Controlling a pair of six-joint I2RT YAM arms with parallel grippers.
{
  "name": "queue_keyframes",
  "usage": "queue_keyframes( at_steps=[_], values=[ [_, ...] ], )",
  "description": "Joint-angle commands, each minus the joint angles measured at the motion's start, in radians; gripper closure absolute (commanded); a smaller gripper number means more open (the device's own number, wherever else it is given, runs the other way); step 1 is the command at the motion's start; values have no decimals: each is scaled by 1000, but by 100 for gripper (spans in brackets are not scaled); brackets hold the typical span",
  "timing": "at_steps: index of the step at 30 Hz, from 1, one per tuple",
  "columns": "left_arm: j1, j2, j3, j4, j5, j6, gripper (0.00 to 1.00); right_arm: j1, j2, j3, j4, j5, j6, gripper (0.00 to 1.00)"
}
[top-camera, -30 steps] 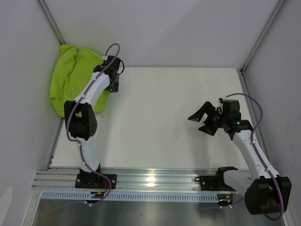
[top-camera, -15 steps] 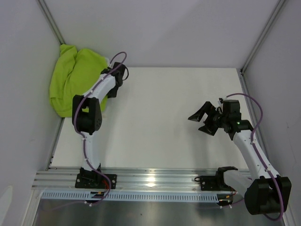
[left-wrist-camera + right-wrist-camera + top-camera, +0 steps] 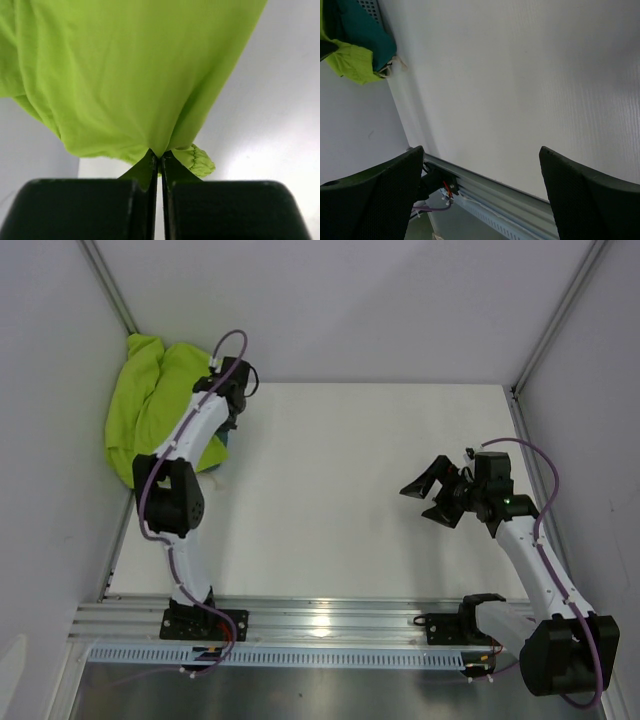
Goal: Fold and stack the shorts
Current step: Grab the shorts from the pile
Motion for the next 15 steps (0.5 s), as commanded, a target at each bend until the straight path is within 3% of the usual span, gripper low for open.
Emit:
queue_keyframes(
  at_steps=[1, 4, 10, 13, 15],
  values=[
    [41, -219, 53, 38, 137, -98, 100, -5, -20, 0, 15, -27, -1, 1],
    [53, -360, -13, 104, 217, -147, 100, -6, -13, 8, 18, -35, 2, 0],
    [64, -632, -88, 285, 248, -196, 100, -3, -19, 23, 7, -42, 5, 0],
    [64, -695, -27, 334, 259, -167, 100, 1, -14, 34, 7, -52, 9, 0],
    [64, -701, 95, 339, 300, -126, 100, 4, -10, 45, 10, -52, 11, 0]
  ],
)
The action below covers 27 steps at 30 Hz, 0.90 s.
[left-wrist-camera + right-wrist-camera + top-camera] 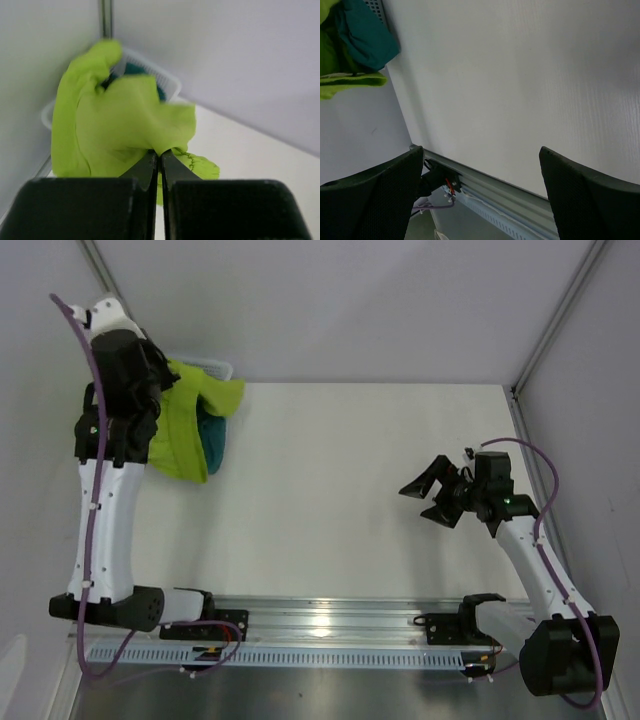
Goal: Fold and stack the shorts
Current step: Grab the shorts from the pile, then move the shorts to the center of the board
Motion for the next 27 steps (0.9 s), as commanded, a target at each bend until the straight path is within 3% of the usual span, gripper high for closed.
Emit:
queue_keyframes(
  at_steps=[1, 3, 5, 9, 15, 18, 25, 27],
  values=[
    [-5, -18, 197, 121, 101, 37, 100, 9, -8, 49, 10, -30, 7, 0],
    [-5, -3, 345, 104, 216, 45, 100, 11, -2, 61, 10, -27, 1, 1],
    [-6, -12, 371, 98, 306, 8, 100, 12, 3, 70, 9, -18, -9, 1],
    [-47, -38, 333, 113, 552, -200, 100, 15, 16, 98, 16, -13, -11, 0],
    [-204, -80, 149, 267, 760, -429, 100, 27, 19, 121, 35, -10, -26, 1],
    [-300, -44, 190, 247, 785, -432, 100, 26, 21, 147, 52, -11, -57, 0],
    [-348, 63, 303, 213, 900, -517, 99, 34, -43, 234, 83, -74, -196, 1],
    [-400, 117, 448, 187, 899, -512, 99, 35, -57, 254, 63, -85, -244, 1]
  ],
)
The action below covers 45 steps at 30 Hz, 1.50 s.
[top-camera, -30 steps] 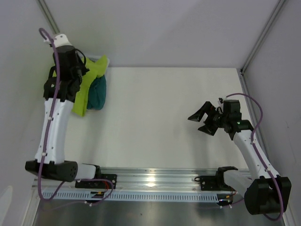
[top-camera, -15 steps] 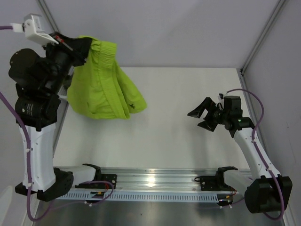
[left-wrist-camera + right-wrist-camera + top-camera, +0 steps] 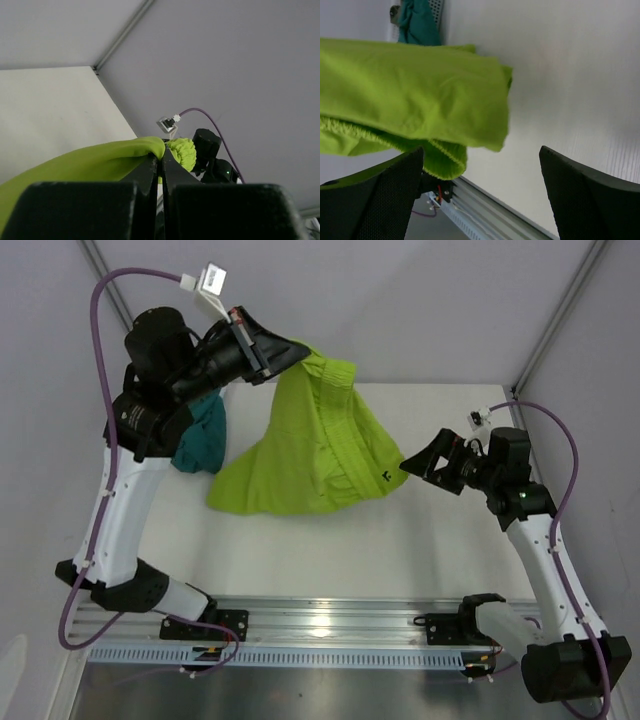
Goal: Fold and stack the shorts
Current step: Move the shorts to the center of the board
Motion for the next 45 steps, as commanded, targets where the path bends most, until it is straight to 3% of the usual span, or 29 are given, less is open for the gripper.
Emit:
queue_keyframes(
  at_steps=[1, 4, 11, 17, 21, 24, 27, 34, 39, 45],
  values=[
    [-84, 97, 241, 29, 79, -54, 99, 13, -42, 65, 20, -64, -157, 0],
    [-96, 175, 387, -13, 92, -77, 100, 26, -59, 87, 30, -95, -216, 1],
    [-70, 151, 332, 45, 160, -125, 99, 40, -59, 104, 29, 87, -297, 1],
    [-70, 142, 310, 50, 189, -131, 100, 13, -48, 175, 86, 72, -245, 2],
    [-70, 139, 286, 61, 194, -134, 99, 52, -4, 237, 104, -113, -313, 0],
    [-69, 137, 280, 47, 188, -128, 99, 53, 19, 234, 178, -272, -262, 1],
    [-66, 134, 281, 36, 171, -120, 100, 54, 9, 228, 216, -336, -219, 2],
    [-56, 130, 253, 31, 152, -139, 99, 126, -63, 185, 188, -289, -162, 2],
    [-56, 99, 186, 62, 117, -149, 99, 284, -82, 144, 152, -169, -168, 4],
    [-55, 107, 194, 81, 134, -166, 99, 298, -135, 56, 116, -89, -208, 3]
  ],
)
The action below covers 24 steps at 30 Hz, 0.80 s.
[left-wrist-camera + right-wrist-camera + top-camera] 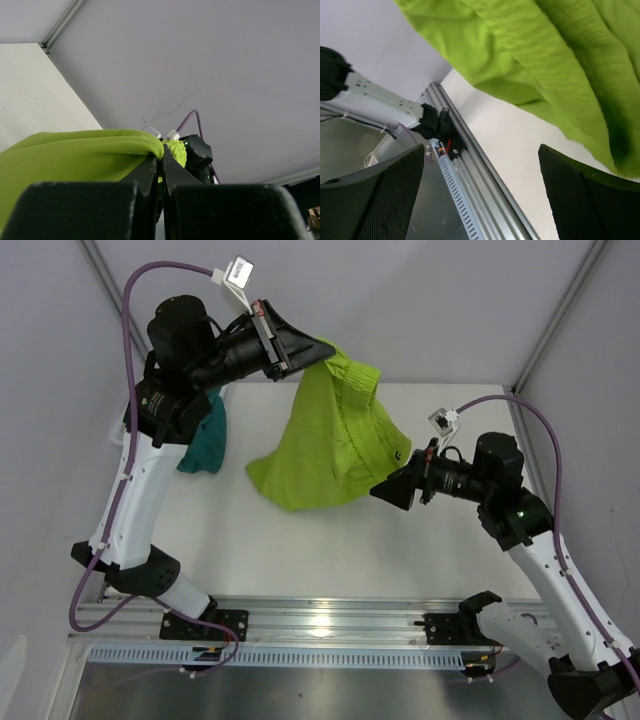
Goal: Fold and stack the shorts
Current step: Move the shorts to the center of the board
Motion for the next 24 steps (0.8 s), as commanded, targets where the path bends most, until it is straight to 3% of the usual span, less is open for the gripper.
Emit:
queue_keyframes(
  at_steps=[1, 8, 15, 24],
  values=[
    [7, -45, 19, 94, 13, -40, 99, 4, -42, -32, -47, 101, -43, 3],
    [20, -60, 16, 80, 16, -36, 100, -37, -82, -60, -92, 203, -86, 2],
    [34, -68, 19, 89, 22, -51, 99, -64, -59, -95, -84, 145, -120, 2],
    [45, -69, 16, 94, 26, -63, 99, 53, -19, -156, 83, 91, -22, 3]
  ],
)
